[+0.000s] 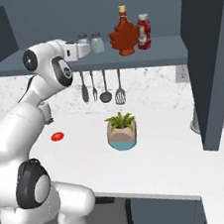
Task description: Put the shaker and condiment bottle from the counter next to their counterparts in the cabinet.
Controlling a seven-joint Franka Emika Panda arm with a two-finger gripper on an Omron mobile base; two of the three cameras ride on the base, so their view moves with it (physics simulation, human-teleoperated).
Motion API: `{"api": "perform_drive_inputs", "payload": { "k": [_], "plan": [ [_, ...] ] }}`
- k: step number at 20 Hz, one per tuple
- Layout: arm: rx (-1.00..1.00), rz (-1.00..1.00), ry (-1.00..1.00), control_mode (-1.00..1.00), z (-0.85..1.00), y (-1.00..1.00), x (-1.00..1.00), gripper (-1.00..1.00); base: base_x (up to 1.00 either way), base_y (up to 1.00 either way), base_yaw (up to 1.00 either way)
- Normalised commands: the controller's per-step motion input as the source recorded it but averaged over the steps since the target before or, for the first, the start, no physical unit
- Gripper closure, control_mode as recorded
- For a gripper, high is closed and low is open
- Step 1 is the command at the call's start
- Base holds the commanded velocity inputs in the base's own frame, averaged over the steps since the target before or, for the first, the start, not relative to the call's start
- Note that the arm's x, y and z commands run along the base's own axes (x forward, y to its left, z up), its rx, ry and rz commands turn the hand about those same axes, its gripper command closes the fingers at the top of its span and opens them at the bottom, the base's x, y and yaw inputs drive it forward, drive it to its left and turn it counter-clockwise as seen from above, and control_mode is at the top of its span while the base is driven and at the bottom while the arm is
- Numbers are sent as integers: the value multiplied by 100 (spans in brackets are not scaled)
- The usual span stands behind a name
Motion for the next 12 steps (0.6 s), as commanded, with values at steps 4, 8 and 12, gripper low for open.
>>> {"api": "perform_drive_inputs", "payload": {
  "k": [4, 8, 12],
  "plan": [
    [0, 1, -9, -100, 0, -31, -100, -100, 0, 0, 0],
    [-5, 10, -4, -100, 20, -46, -98, -100, 0, 0, 0],
    [-14, 23, -11, -100, 60, -57, -95, -100, 0, 0, 0]
  ]
}}
